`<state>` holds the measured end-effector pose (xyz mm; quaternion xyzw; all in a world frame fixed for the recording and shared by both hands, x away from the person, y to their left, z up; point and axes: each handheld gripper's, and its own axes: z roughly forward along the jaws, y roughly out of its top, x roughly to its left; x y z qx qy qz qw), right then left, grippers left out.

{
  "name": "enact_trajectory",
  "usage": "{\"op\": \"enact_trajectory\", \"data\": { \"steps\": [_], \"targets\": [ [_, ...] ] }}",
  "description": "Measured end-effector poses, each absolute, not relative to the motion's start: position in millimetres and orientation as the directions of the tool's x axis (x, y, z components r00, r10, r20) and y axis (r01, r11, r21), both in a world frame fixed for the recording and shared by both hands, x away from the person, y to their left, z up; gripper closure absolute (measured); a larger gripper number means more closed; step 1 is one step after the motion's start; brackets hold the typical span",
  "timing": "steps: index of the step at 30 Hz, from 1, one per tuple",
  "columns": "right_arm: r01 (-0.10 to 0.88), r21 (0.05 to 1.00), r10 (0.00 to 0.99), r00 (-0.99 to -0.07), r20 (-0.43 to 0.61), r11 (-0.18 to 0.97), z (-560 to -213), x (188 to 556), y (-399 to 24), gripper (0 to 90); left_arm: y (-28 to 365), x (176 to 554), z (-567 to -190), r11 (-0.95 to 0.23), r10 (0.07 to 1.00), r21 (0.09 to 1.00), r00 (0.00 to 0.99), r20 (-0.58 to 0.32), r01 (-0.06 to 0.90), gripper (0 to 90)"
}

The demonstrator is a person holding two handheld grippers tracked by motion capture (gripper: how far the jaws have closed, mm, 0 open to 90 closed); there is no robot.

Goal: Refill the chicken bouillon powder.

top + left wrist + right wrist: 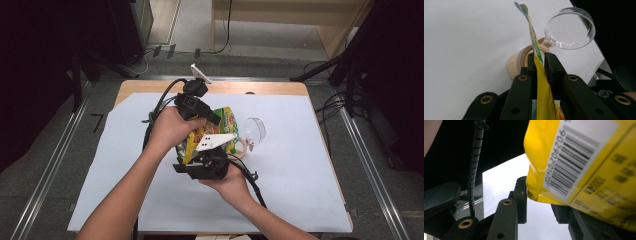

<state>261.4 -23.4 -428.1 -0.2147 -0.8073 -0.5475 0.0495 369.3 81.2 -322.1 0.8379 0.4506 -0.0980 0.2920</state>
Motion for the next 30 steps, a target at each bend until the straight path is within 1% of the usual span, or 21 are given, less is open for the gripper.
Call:
{"op": "enact_trajectory", "data": {
  "steps": [8, 14, 30],
  "targets": [
    [0.396, 0.866, 0.281, -0.906, 0.316, 0.304, -427.6, 256.8, -20.3, 68.7, 80.1, 365.5, -320.2, -0.432, 0.691, 0.406, 0.585, -0.425, 0.805, 82.9],
    [0.379, 0.872, 0.295, -0.91, 0.291, 0.309, -427.7, 253.8, -19.1, 72.2, 80.7, 359.5, -318.7, -0.435, 0.686, 0.426, 0.598, -0.414, 0.793, 83.0],
    [0.373, 0.875, 0.305, -0.91, 0.28, 0.308, -428.2, 256.2, -21.0, 72.8, 78.9, 361.7, -318.7, -0.422, 0.699, 0.419, 0.583, -0.413, 0.804, 83.3]
  ]
}}
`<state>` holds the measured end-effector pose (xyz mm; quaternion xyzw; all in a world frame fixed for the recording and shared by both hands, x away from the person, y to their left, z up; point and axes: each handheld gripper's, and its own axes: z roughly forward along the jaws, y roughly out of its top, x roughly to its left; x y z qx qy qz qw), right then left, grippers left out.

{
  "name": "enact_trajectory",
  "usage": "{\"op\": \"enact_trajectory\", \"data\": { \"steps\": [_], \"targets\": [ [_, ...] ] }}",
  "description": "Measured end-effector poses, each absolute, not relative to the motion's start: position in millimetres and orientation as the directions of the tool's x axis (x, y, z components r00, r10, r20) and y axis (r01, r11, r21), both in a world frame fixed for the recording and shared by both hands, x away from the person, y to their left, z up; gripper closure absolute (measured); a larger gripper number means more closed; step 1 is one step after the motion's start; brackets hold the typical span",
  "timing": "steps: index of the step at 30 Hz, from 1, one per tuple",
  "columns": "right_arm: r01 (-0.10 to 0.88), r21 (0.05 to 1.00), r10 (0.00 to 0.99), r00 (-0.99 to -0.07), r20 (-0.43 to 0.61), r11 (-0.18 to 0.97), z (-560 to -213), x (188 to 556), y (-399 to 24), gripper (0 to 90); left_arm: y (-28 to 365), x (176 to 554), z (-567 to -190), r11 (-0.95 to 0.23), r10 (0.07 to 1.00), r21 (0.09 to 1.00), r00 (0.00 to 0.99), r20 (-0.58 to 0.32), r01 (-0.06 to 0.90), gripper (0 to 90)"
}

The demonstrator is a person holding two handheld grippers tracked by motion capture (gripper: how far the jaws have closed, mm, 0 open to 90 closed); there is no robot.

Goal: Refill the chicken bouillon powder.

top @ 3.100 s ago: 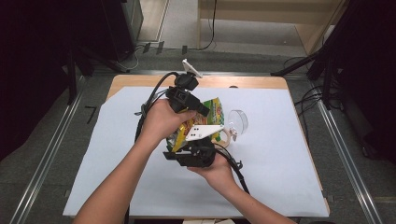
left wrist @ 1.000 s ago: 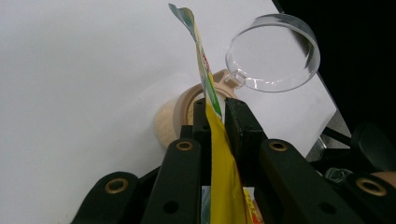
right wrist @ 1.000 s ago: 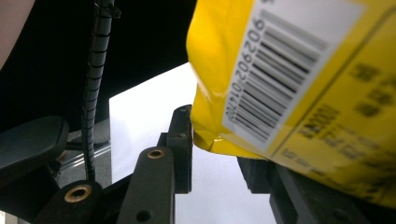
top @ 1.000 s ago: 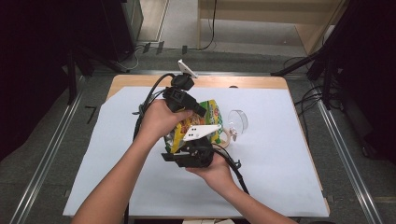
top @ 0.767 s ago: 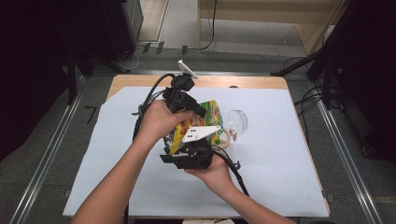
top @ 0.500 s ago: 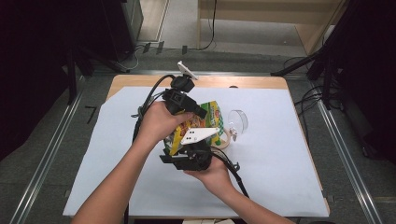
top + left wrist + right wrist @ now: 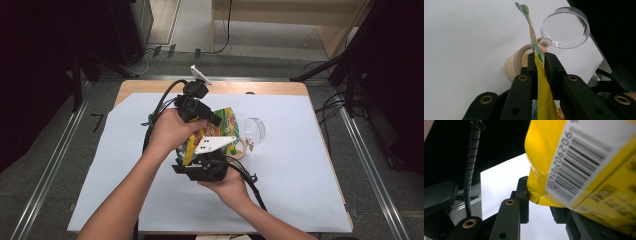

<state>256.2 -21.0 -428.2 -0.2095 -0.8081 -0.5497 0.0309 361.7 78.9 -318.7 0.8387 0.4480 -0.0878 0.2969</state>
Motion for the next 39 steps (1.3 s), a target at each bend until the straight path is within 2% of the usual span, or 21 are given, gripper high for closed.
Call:
{"op": "enact_trajectory", "data": {
  "steps": [21, 26, 39],
  "targets": [
    [0.383, 0.877, 0.295, -0.908, 0.298, 0.292, -424, 258, -23, 70.9, 79, 360, -314, -0.417, 0.716, 0.421, 0.577, -0.394, 0.805, 84.0],
    [0.385, 0.874, 0.299, -0.907, 0.298, 0.297, -426, 259, -23, 71.5, 69, 352, -309, -0.449, 0.716, 0.43, 0.604, -0.35, 0.783, 84.1],
    [0.389, 0.873, 0.301, -0.905, 0.301, 0.295, -425, 260, -23, 71.3, 74, 360, -314, -0.434, 0.715, 0.412, 0.585, -0.384, 0.801, 84.3]
  ]
}}
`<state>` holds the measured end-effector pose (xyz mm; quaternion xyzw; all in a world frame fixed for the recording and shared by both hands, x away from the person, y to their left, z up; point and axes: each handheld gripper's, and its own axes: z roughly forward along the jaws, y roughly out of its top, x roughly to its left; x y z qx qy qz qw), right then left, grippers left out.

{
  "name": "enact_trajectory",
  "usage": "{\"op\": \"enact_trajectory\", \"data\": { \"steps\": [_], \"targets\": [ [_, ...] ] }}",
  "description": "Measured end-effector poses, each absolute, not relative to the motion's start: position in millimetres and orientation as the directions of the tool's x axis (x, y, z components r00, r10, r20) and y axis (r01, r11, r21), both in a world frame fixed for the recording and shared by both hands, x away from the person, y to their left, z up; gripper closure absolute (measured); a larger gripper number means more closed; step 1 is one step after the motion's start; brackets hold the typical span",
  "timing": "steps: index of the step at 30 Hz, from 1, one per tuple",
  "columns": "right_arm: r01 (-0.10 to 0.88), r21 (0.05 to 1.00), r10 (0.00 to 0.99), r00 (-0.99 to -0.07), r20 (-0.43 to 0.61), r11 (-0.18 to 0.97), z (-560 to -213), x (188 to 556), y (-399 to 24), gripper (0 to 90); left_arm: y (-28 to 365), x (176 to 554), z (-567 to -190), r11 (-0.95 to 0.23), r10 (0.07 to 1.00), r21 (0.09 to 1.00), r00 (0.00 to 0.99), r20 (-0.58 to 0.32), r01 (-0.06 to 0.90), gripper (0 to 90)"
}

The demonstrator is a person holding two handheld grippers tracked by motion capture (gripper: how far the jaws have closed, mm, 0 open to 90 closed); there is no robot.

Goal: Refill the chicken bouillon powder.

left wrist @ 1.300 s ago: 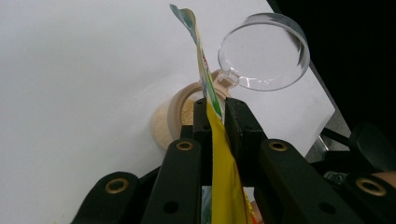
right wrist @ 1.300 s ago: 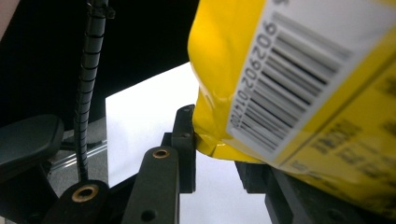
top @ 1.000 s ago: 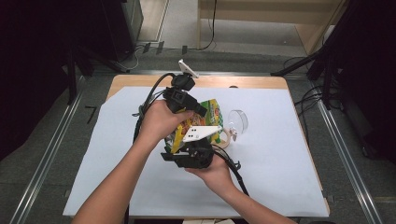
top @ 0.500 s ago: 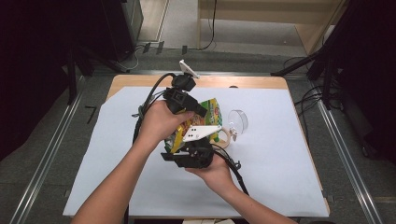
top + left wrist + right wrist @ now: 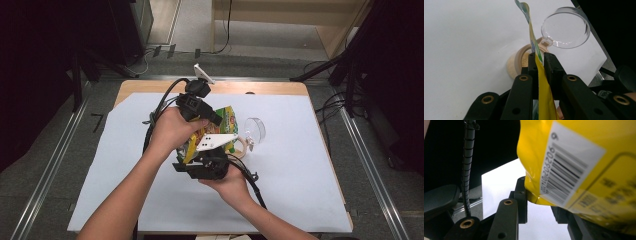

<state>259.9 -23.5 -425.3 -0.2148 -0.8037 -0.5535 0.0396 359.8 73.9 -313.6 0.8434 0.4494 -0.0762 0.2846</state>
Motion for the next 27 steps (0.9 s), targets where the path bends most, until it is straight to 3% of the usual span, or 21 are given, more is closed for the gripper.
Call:
{"op": "enact_trajectory", "data": {
  "steps": [27],
  "targets": [
    [0.379, 0.876, 0.3, -0.908, 0.291, 0.297, -423.0, 258.5, -23.7, 71.0, 77.7, 363.0, -314.7, -0.423, 0.713, 0.403, 0.573, -0.405, 0.811, 84.2]
  ]
}}
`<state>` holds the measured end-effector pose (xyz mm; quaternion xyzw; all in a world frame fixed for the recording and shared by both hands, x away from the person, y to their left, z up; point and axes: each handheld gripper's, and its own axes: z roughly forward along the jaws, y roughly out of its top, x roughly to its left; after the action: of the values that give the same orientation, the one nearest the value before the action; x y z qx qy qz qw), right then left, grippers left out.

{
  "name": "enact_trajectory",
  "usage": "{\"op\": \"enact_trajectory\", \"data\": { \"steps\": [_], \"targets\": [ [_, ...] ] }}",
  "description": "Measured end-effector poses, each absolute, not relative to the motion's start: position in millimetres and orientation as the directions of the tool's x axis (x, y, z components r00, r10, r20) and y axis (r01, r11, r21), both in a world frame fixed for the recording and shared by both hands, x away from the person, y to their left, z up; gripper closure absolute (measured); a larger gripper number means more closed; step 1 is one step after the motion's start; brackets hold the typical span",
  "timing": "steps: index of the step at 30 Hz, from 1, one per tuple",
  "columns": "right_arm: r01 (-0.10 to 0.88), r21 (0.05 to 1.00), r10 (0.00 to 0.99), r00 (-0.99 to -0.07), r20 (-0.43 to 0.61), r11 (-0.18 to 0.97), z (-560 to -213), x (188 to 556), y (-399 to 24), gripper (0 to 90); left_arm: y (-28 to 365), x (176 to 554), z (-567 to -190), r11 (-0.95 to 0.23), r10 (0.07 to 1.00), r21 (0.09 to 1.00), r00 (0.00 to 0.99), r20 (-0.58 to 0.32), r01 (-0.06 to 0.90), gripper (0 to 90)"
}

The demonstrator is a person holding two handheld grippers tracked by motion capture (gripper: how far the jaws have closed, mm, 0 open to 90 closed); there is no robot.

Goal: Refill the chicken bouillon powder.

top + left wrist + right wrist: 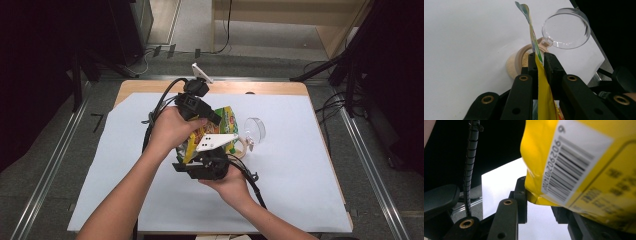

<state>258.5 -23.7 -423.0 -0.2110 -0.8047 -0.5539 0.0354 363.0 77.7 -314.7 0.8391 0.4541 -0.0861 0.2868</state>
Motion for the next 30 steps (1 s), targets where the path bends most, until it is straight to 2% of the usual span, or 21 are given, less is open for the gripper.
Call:
{"op": "enact_trajectory", "data": {
  "steps": [30],
  "targets": [
    [0.381, 0.871, 0.305, -0.907, 0.289, 0.309, -422.5, 259.0, -24.4, 70.9, 75.8, 364.1, -317.8, -0.425, 0.712, 0.397, 0.571, -0.408, 0.814, 84.0]
  ]
}}
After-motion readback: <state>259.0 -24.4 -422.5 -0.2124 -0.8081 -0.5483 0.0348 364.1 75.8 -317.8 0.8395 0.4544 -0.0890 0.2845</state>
